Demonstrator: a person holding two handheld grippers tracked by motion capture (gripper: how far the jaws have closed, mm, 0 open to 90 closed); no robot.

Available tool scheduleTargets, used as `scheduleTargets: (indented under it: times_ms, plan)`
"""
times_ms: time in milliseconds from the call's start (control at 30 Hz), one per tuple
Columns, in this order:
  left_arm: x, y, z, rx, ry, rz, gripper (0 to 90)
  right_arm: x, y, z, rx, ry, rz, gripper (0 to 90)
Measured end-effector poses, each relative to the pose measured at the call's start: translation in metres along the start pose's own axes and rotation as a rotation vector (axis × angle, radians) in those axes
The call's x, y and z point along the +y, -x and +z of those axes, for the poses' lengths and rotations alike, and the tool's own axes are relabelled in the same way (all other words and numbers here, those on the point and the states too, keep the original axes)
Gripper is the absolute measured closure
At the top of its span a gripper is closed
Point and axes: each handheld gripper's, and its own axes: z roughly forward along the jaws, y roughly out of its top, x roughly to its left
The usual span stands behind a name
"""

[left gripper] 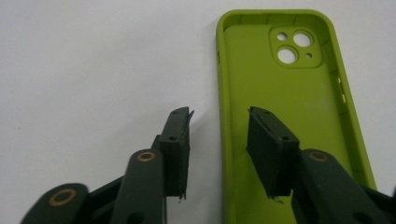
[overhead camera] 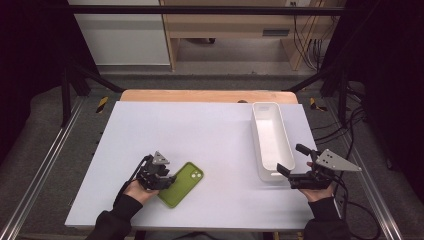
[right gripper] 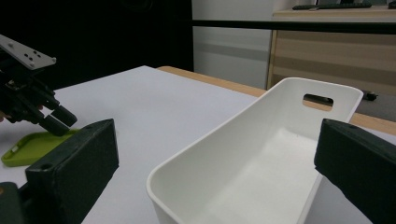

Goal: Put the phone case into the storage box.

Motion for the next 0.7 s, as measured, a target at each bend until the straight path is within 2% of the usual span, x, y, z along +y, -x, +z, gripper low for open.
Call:
scheduleTargets:
  times_ms: [700]
  plan:
    - [0.0002, 0.001, 0.0001, -0.012, -0.045, -0.001, 75.5, 0.0003, 0.0001, -0.0003, 0.002, 0.003, -0.001, 0.0]
